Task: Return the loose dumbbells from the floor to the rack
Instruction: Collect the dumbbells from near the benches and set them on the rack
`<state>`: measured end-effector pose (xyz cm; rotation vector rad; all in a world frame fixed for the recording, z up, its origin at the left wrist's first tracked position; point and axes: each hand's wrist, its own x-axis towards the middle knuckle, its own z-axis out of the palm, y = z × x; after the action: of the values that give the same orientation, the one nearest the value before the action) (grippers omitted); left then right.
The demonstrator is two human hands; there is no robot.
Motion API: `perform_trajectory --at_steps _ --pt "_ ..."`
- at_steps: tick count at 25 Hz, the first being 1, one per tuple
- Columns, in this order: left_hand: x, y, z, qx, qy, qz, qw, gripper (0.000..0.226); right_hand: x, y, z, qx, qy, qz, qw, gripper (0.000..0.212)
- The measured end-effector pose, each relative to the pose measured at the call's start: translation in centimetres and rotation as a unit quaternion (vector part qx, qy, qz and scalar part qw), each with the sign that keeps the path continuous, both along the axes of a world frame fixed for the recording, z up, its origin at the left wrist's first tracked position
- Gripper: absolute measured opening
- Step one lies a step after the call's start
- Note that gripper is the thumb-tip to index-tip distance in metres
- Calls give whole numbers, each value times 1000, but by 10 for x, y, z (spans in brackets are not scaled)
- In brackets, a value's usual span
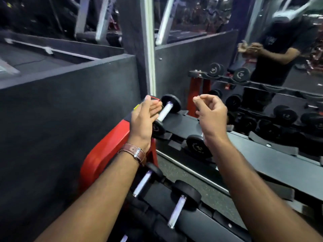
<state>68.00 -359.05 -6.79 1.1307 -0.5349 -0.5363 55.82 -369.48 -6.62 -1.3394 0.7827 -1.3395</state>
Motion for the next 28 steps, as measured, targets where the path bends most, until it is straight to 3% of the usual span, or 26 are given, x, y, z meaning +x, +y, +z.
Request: perform_trajectory --at_steps 2,8,11,17,28 --pt "13 48 11 -26 -53 29 998 41 23 39 8 -20 -34 78 996 20" --pt "64 192 28 -12 -89 188 978 39 112 168 26 -26 -56 301 952 31" --pt "85 291 31 -10 -102 287 952 40 155 247 31 -25 -57 388 919 32" --pt "82 505 28 3 -100 456 884 41 201 445 37 -30 -40 565 823 25" --pt "-33 963 -8 64 -58 702 707 31 175 922 1 -53 12 795 604 23"
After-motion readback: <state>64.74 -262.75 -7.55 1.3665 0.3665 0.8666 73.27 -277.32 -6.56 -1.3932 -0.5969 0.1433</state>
